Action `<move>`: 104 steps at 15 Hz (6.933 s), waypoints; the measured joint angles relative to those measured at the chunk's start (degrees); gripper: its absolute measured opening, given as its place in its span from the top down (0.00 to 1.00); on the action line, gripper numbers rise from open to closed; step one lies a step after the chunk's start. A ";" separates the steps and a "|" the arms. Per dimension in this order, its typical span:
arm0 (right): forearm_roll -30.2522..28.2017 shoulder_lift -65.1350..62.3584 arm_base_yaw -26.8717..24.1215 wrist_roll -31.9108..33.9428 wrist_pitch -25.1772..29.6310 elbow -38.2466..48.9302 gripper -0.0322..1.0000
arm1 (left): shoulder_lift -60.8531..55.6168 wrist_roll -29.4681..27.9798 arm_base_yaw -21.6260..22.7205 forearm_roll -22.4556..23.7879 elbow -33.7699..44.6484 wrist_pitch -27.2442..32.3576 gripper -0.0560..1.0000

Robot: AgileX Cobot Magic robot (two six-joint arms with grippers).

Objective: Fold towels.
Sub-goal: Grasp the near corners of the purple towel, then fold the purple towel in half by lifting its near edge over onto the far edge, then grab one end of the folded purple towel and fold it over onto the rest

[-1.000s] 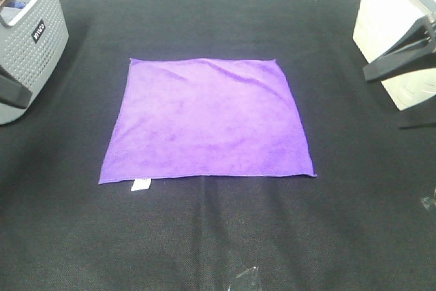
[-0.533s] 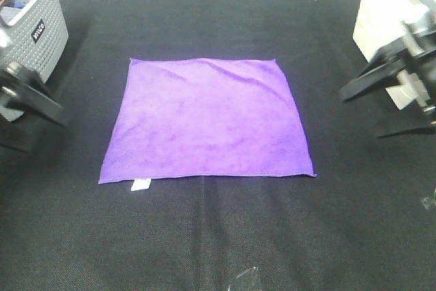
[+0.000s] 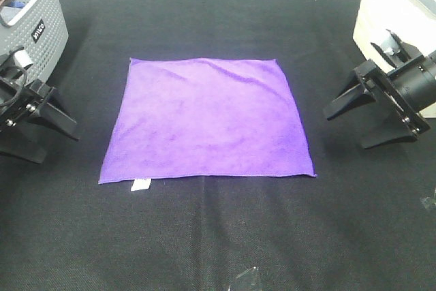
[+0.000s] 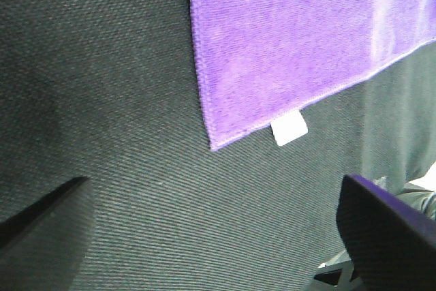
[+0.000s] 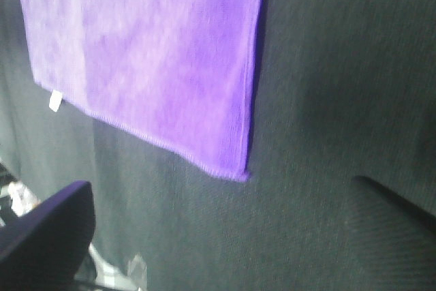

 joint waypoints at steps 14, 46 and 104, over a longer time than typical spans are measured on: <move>5.50 7.10 0.00 -6.30 -3.38 -0.23 0.07 | 6.70 0.23 -3.27 -1.03 -2.69 -2.35 0.12; -3.90 2.06 18.45 -0.46 -6.30 0.52 0.96 | 6.76 -3.84 -20.45 -0.57 -5.21 -7.28 0.95; -26.41 16.33 13.92 22.35 0.40 -40.62 0.17 | 21.43 -20.74 -15.36 14.44 -48.13 -4.76 0.22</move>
